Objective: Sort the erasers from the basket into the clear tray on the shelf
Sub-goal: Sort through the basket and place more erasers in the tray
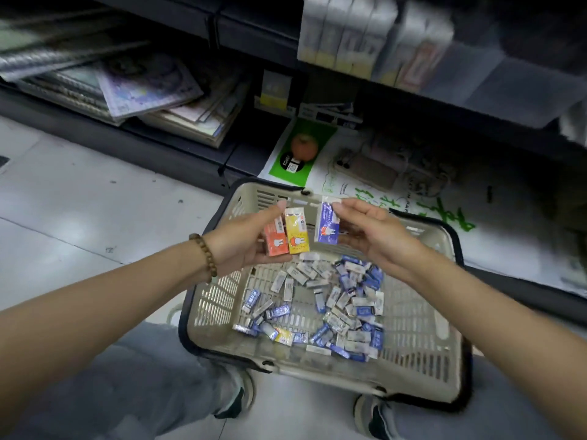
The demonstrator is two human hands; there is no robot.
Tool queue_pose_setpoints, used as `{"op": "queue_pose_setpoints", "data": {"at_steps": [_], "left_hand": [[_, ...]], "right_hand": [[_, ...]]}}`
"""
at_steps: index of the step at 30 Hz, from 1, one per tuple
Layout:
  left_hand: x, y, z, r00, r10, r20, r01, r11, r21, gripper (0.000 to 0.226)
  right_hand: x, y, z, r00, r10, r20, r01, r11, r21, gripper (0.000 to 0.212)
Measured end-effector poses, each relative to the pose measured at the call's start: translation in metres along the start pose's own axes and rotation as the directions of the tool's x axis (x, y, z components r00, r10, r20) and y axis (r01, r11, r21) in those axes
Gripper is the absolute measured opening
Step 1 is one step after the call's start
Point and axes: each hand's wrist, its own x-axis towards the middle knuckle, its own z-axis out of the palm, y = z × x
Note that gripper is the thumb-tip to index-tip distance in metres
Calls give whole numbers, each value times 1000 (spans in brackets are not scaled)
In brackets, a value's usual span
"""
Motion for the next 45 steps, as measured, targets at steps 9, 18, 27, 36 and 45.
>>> {"op": "queue_pose_setpoints", "data": {"at_steps": [9, 18, 27, 36, 45], "left_hand": [[-14, 18, 83, 957, 123, 263, -184, 958, 218, 35], [-18, 39, 123, 915, 209, 346, -296, 930, 219, 14], [-21, 58, 145, 899, 250, 359, -277, 961, 25, 22], [-7, 64, 158, 931, 215, 296, -213, 976, -39, 30], [-5, 66, 152, 831, 239, 502, -389, 895, 219, 22]], "right_hand": [[-67, -47, -14, 973, -133, -191, 84, 965, -247, 13], [-90, -60, -32, 984, -13, -176, 0, 997, -77, 42], [-97, -69, -51, 967, -80, -243, 145, 954, 263, 15], [-102, -93, -67, 922, -266, -280, 281, 960, 13, 28], [-87, -87, -53, 928, -255, -272, 247, 967, -66, 21]]}}
